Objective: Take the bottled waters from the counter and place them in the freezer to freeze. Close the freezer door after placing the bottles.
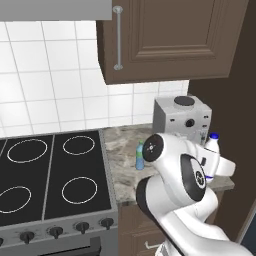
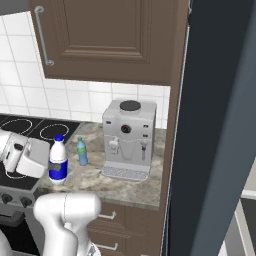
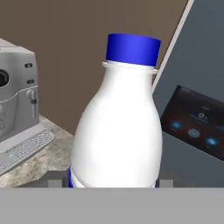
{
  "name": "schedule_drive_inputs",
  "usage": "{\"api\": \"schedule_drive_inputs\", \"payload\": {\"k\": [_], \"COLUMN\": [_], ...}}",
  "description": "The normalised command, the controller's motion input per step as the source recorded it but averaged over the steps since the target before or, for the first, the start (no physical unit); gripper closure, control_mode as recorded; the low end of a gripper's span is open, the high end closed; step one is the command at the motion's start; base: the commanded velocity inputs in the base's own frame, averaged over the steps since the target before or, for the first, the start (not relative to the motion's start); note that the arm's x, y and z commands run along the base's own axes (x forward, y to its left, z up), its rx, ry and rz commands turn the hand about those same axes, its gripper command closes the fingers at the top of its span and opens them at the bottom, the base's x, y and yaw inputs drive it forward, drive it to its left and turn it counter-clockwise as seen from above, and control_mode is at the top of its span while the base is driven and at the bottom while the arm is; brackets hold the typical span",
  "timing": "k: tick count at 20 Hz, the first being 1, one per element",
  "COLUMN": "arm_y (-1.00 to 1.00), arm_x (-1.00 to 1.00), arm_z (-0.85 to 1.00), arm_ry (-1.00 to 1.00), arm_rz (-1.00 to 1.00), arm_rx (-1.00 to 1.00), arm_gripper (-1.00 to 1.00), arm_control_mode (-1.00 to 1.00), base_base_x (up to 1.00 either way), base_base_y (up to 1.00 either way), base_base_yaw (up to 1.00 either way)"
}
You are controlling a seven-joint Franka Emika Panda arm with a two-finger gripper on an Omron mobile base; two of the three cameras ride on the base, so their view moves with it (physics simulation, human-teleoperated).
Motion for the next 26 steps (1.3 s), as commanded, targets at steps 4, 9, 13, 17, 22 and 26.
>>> {"api": "schedule_drive_inputs", "payload": {"k": [4,9,13,17,22,26], "arm_y": [0.0,0.0,0.0,0.0,0.0,0.0], "arm_x": [-0.29,0.0,0.0,0.0,0.0,0.0], "arm_z": [0.0,0.0,0.0,0.0,0.0,0.0], "arm_ry": [-0.07,0.0,0.0,0.0,0.0,0.0], "arm_rz": [0.0,0.0,0.0,0.0,0.0,0.0], "arm_rx": [0.0,0.0,0.0,0.0,0.0,0.0], "arm_gripper": [1.0,1.0,1.0,1.0,1.0,1.0], "arm_control_mode": [-1.0,1.0,1.0,1.0,1.0,1.0], "base_base_x": [0.0,-0.8,-0.84,-0.68,-0.6,-0.64], "base_base_y": [0.0,0.0,0.0,0.06,0.12,0.0], "base_base_yaw": [0.0,-0.01,-0.07,-0.11,-0.15,-0.23]}}
